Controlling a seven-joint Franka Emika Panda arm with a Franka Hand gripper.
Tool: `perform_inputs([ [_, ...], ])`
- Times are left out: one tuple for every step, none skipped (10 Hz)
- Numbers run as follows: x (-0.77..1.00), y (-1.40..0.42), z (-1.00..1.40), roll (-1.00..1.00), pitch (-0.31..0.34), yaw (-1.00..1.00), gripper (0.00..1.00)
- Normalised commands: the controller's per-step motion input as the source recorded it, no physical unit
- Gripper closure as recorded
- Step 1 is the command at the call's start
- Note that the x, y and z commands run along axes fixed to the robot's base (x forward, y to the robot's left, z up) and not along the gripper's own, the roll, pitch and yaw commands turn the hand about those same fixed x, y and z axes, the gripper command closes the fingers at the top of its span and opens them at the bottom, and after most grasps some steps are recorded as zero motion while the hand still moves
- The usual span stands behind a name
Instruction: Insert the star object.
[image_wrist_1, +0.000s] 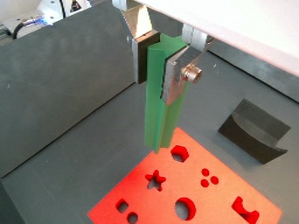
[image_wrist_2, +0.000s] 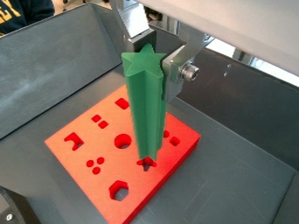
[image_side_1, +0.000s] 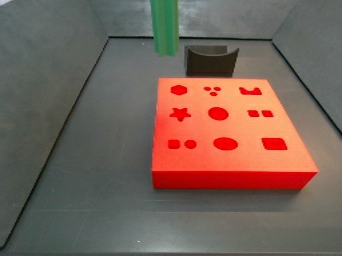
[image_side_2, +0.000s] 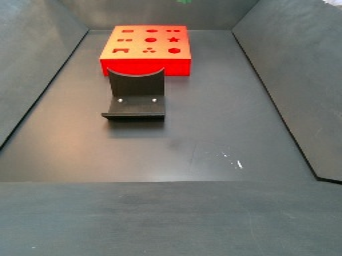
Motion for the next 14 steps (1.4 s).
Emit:
perform_inputs([
  [0.4, -0.13, -0.25, -0.05, 0.0, -0.61, 1.0],
  [0.23, -0.07, -0.43, 0.0, 0.0, -0.84, 1.0],
  [0.19, -0.05, -0.62, 0.05, -0.006, -0.89, 1.0],
  [0.0, -0.01, -0.71, 0.11, -0.039, -1.0, 1.0],
  [0.03, -0.09, -0.47, 0.15, -0.047, -0.97, 1.0],
  [0.0, -0.09, -0.38, 0.29, 0.0, -0.88, 1.0],
  [0.0, -0.09, -0.37, 0.33, 0.0, -0.76, 1.0],
  [0.29, -0.26, -0.18, 0.26, 0.0, -0.62, 1.0],
  [0.46, -0.36, -0.03, 0.21, 0.0, -0.42, 1.0],
  [0.51, -0.36, -0.03, 0.19, 0.0, -0.42, 1.0],
  [0.47, -0.37, 0.0, 0.18, 0.0, -0.41, 1.0],
  [0.0, 0.06, 0.0, 0.0, 0.0, 0.0, 1.0],
  [0.04, 0.08, -0.25, 0.0, 0.0, 0.0, 1.0],
  [-0.06, 0.2, -0.58, 0.0, -0.113, -0.03, 1.0],
])
